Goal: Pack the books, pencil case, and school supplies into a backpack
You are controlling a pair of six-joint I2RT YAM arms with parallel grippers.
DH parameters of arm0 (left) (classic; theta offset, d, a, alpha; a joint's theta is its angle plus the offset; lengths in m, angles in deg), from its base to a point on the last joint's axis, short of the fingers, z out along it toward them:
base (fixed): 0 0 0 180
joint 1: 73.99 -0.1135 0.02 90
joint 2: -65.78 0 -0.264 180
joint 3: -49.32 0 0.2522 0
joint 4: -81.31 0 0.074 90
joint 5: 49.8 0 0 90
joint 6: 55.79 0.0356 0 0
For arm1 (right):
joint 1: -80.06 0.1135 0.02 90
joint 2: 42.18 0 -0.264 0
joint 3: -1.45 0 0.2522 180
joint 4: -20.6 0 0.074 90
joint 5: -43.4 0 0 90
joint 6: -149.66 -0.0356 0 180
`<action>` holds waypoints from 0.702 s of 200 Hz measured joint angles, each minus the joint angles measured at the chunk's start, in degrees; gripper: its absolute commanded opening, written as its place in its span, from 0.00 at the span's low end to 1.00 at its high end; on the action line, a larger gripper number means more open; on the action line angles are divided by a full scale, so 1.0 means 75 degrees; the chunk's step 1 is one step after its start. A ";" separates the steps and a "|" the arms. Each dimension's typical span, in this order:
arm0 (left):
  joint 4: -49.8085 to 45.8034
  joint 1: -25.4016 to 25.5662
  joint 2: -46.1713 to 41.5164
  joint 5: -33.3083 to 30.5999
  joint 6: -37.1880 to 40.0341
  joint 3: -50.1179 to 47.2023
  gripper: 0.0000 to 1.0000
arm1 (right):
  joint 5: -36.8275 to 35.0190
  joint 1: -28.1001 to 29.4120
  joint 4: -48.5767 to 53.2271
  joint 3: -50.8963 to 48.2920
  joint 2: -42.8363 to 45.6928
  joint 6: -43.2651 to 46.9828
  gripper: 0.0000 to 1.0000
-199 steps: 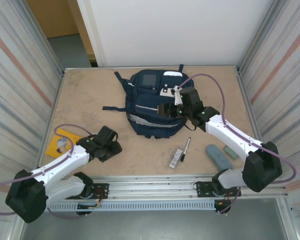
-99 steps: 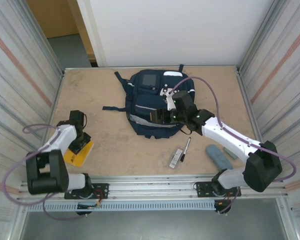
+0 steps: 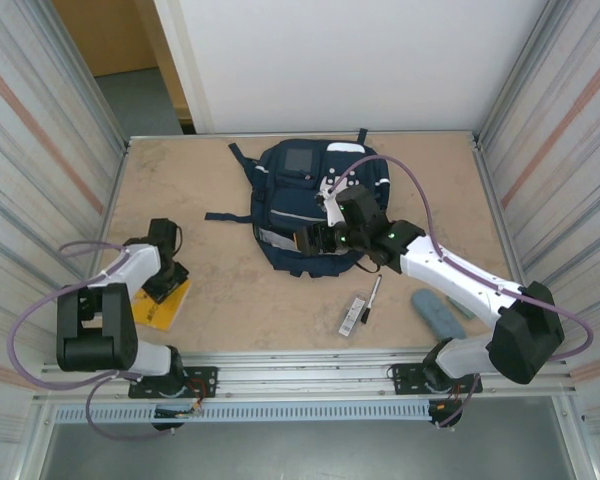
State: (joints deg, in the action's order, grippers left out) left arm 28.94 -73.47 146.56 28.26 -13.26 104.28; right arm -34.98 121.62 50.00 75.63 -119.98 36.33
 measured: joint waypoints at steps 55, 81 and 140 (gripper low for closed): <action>0.0816 0.2742 -0.0242 0.0291 -0.1125 -0.0239 0.47 | 0.0038 0.0000 0.0050 0.0087 -0.0140 -0.0009 0.70; 0.0909 0.4036 -0.0047 0.0338 -0.1737 -0.0052 0.47 | 0.0061 0.0000 0.0172 0.0122 -0.0227 -0.0009 0.71; 0.0962 0.6761 0.0125 0.0475 -0.3086 0.0093 0.49 | 0.0326 0.0090 0.0554 0.0082 -0.0358 -0.0583 0.70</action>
State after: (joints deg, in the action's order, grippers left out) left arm 36.16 -22.77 147.50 31.82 -36.40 104.97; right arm -32.54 122.30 54.15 76.24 -122.66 31.96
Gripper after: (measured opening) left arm 0.477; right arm 0.702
